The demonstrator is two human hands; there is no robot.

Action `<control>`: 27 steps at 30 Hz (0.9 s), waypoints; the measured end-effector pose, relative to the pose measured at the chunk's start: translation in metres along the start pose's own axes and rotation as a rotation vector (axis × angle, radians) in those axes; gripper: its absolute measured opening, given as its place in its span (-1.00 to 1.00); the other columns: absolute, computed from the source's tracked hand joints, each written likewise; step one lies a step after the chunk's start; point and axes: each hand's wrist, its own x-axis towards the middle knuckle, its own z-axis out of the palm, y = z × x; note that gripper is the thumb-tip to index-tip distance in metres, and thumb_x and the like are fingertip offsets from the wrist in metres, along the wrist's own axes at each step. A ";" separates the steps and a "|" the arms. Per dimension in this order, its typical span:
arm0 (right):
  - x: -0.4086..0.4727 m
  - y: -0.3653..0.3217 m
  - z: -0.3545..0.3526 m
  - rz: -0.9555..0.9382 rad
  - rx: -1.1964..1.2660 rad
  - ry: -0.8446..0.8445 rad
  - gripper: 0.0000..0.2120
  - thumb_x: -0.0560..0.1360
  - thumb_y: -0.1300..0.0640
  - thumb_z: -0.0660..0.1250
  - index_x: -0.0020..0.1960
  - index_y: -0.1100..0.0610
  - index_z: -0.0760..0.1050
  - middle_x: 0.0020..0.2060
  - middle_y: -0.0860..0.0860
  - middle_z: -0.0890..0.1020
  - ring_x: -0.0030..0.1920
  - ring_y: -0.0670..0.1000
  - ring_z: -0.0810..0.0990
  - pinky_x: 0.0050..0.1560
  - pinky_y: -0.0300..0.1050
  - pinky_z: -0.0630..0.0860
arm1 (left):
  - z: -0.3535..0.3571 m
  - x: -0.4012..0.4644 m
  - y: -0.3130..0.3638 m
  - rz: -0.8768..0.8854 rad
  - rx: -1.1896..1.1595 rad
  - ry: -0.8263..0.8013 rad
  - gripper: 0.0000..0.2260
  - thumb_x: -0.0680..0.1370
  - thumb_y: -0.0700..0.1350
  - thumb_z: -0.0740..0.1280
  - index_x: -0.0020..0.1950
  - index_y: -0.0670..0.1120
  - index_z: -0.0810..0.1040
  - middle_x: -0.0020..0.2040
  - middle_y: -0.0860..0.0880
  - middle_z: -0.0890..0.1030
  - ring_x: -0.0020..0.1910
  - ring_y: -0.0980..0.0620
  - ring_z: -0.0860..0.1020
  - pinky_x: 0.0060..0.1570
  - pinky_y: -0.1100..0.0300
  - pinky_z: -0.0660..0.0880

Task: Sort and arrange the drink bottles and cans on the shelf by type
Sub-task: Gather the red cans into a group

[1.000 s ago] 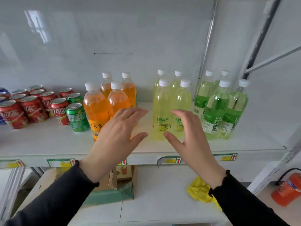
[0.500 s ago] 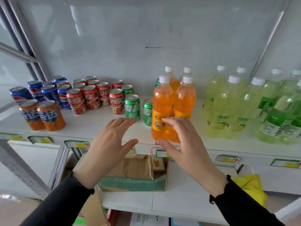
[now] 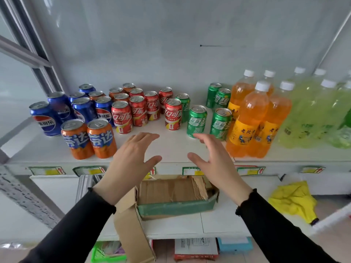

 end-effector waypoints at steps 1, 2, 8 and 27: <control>0.005 -0.003 0.006 0.009 0.002 -0.008 -0.47 0.56 -0.09 0.38 0.47 -0.02 0.33 0.37 -0.13 0.43 0.37 -0.14 0.37 0.30 -0.23 0.31 | -0.002 0.004 -0.008 0.005 0.004 -0.004 -0.47 0.55 0.11 0.40 0.50 0.06 0.40 0.41 0.09 0.48 0.36 0.04 0.44 0.23 0.12 0.42; 0.011 -0.006 0.010 0.012 0.008 -0.010 -0.47 0.56 -0.09 0.38 0.47 -0.02 0.32 0.38 -0.12 0.43 0.38 -0.13 0.37 0.32 -0.20 0.34 | -0.004 0.009 -0.016 0.010 0.011 -0.008 -0.46 0.55 0.12 0.39 0.50 0.06 0.39 0.41 0.09 0.47 0.36 0.04 0.44 0.23 0.11 0.43; 0.058 -0.012 0.043 0.069 0.164 -0.037 -0.35 0.57 -0.06 0.38 0.57 -0.02 0.19 0.48 -0.10 0.34 0.42 -0.16 0.32 0.41 -0.17 0.29 | -0.027 0.055 -0.048 0.040 0.138 -0.034 -0.43 0.54 0.12 0.40 0.52 0.04 0.37 0.42 0.01 0.47 0.39 -0.04 0.41 0.31 0.05 0.37; 0.168 0.000 0.144 0.459 0.391 0.327 -0.20 0.38 0.09 0.49 0.54 0.13 0.24 0.36 0.17 0.39 0.37 0.15 0.36 0.43 0.16 0.33 | -0.050 0.175 -0.152 0.016 0.526 -0.319 -0.53 0.34 0.27 0.43 0.11 0.11 0.39 0.01 0.02 0.51 -0.04 -0.02 0.38 0.00 -0.04 0.49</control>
